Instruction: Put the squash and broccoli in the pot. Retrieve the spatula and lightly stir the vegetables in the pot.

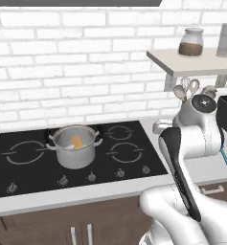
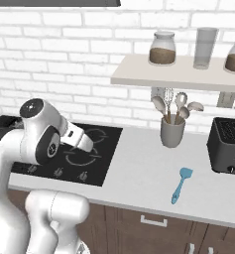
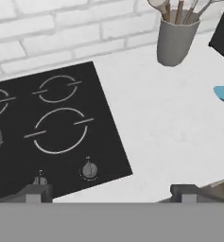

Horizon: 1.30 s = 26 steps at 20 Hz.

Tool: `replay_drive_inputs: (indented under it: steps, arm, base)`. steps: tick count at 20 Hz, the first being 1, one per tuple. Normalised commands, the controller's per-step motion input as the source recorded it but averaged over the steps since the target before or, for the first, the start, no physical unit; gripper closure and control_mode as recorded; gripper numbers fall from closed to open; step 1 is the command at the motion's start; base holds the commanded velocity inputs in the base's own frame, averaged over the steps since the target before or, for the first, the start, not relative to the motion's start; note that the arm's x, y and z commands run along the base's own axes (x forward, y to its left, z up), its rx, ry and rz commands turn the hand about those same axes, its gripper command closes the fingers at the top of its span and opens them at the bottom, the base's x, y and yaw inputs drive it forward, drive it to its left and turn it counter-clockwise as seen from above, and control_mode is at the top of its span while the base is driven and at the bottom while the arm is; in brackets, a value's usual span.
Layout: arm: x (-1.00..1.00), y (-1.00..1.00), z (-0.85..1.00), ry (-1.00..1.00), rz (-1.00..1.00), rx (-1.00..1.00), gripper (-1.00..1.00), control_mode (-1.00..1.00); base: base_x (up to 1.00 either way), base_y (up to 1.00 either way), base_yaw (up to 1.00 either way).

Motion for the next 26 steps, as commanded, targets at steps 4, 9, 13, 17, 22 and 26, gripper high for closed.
replay_drive_inputs:
  steps: [4, 9, 13, 17, 22, 26]
  arm:
    - [-0.04, -1.0, -0.28, 0.32, -0.27, 0.0, -1.0, -1.0]
    - [-0.02, -1.0, -0.86, 0.33, -0.21, -0.03, -1.0, -1.0]
    - [-0.04, -1.0, -0.86, 0.22, -0.17, 0.0, -1.0, -1.0]
    - [0.06, -1.0, -0.58, 0.1, -0.13, 0.02, -1.0, -1.0]
    - [0.19, -1.0, -0.42, 0.05, -0.04, 0.09, -1.0, -1.0]
    - [0.19, -1.0, -0.43, 0.01, 0.0, 0.13, -1.0, -1.0]
  base:
    - [0.0, 0.0, 0.0]
    - [0.0, 0.0, 0.0]
    - [0.0, 0.0, 0.0]
    - [0.0, 0.0, 0.0]
    - [0.0, 0.0, 0.0]
    - [0.0, 0.0, 0.0]
